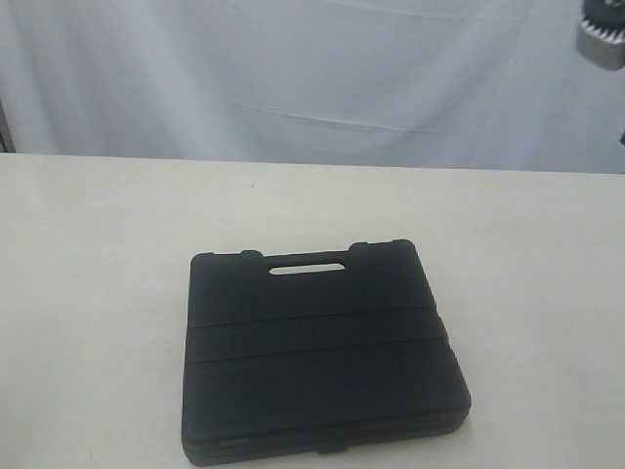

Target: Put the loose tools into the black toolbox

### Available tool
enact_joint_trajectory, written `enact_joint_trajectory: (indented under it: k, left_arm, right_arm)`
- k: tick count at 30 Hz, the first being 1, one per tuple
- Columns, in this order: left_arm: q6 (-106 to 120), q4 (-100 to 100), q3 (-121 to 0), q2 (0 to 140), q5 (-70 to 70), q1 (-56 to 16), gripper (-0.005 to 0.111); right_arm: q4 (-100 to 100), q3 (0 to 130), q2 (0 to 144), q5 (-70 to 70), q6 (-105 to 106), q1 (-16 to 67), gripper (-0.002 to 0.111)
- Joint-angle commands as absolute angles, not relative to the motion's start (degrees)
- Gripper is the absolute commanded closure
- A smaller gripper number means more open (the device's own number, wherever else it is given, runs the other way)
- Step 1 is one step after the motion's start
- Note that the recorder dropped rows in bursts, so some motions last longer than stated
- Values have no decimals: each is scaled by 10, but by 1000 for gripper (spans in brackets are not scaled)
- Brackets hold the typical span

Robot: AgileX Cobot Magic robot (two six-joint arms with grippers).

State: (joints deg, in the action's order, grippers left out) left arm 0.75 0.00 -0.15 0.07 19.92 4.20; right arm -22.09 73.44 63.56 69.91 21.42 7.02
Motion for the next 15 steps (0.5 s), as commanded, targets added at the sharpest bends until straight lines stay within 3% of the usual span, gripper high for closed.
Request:
enact_joint_trajectory:
  k: [1, 8, 15]
  left_arm:
    - [4, 0, 0, 0, 196, 39, 107]
    - [4, 0, 0, 0, 196, 39, 107]
    - [4, 0, 0, 0, 196, 39, 107]
  right_arm:
    - [-98, 725, 606, 700, 226, -16, 109]
    - [51, 670, 602, 700, 251, -118, 109]
    - [-5, 623, 602, 700, 249, -126, 109]
